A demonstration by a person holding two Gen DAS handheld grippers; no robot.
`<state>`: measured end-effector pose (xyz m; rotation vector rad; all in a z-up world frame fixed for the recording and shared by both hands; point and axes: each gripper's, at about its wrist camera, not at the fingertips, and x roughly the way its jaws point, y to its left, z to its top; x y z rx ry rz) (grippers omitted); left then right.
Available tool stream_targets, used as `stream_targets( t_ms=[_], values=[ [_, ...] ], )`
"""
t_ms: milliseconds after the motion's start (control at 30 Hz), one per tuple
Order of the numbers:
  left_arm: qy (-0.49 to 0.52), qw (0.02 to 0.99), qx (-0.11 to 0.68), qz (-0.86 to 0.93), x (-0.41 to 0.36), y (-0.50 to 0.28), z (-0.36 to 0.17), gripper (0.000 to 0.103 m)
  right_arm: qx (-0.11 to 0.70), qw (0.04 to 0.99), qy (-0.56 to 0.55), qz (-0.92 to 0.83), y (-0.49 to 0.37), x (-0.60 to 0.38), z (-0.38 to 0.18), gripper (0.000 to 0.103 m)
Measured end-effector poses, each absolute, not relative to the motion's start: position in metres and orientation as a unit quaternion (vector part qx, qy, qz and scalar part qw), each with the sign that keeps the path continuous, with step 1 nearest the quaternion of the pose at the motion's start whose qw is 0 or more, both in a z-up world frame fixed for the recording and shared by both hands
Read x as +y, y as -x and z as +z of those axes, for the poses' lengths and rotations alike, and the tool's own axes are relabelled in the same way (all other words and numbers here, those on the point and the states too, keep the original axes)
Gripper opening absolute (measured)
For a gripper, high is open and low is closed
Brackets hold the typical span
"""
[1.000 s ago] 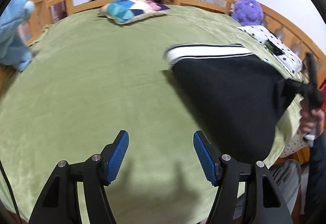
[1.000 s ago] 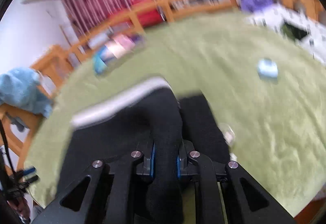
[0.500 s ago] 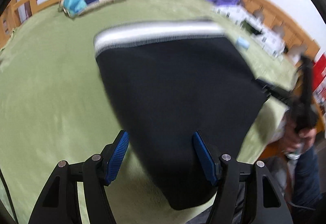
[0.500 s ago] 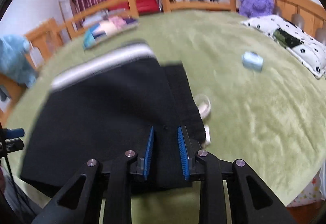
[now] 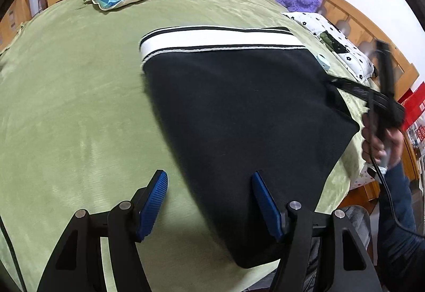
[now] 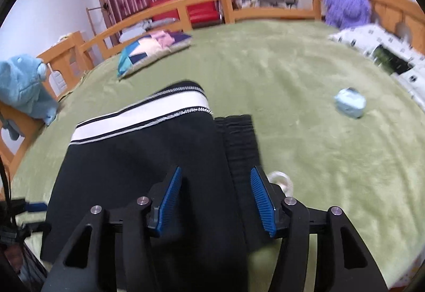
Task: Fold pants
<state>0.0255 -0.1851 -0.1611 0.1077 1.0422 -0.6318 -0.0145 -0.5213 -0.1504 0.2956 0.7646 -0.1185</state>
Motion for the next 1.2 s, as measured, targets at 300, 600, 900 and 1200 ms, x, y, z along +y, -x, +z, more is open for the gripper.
stream_targets(
  t_ms=[300, 600, 900, 1200],
  values=[
    [-0.048, 0.829, 0.471, -0.297, -0.174, -0.034, -0.148, 0.065, 0.318, 0.926, -0.193, -0.062, 0.030, -0.554, -0.128, 0.009],
    [-0.009, 0.817, 0.486, -0.309, -0.189, -0.047, -0.156, 0.065, 0.367, 0.907, -0.185, -0.090, 0.053, -0.563, -0.153, 0.054],
    [0.017, 0.797, 0.522, -0.302, -0.218, -0.078, -0.187, 0.065, 0.424, 0.879, -0.216, -0.014, 0.028, -0.559, -0.182, 0.064],
    [0.086, 0.783, 0.528, -0.318, -0.217, -0.091, -0.213, 0.045, 0.427, 0.871, -0.241, 0.005, 0.014, -0.561, -0.194, 0.062]
  ],
)
